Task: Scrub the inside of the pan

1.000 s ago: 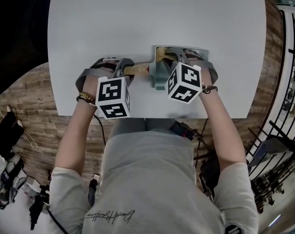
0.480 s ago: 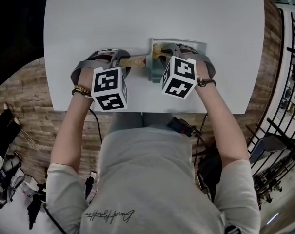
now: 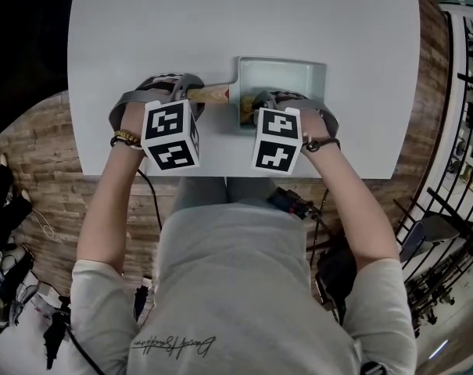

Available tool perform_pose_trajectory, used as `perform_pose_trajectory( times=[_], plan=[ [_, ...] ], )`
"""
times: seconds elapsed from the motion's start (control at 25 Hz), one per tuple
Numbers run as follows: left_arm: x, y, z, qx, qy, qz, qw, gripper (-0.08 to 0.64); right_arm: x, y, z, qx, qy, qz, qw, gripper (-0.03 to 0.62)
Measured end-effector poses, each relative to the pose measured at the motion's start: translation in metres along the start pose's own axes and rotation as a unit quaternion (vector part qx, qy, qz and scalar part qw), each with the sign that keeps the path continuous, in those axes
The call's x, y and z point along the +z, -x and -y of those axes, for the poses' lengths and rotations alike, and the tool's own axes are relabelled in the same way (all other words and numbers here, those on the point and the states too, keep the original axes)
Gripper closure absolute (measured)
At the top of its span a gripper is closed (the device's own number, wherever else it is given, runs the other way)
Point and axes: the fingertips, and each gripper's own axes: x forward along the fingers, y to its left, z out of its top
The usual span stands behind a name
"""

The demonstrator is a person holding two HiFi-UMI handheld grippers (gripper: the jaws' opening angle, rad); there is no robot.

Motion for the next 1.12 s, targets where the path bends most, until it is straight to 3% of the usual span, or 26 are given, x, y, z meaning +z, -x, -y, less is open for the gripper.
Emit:
perform_pose_trajectory(
  times=[0.28,0.56,0.68,0.88,1.12],
  plan=[
    [0.003,0.001,0.004,-0.003,-0.003,-0.003,1.0000,0.408,-0.002,0.000,-0.010,-0.003,0.002,-0.009,1.000,0.525],
    [0.002,0.003,0.003,-0.002,-0.021,-0.009,0.9997,0.408,-0.007,0.005,0.031,-0.111,-0.021,0.008,0.994,0.525],
    [0.000,0.003,0.009,-0.002,-0.019,-0.009,0.9998,0.408,-0.011,0.006,0.055,-0.136,-0.027,0.004,0.990,0.525],
    [0.003,0.002,0.011,-0.002,-0.014,-0.009,0.9999,0.408,-0.018,0.009,0.078,-0.148,-0.029,0.001,0.989,0.525],
    [0.001,0.000,0.009,-0.003,0.007,-0.007,0.9999,0.408,-0.017,0.008,0.077,-0.145,-0.024,0.009,0.989,0.525]
  ],
)
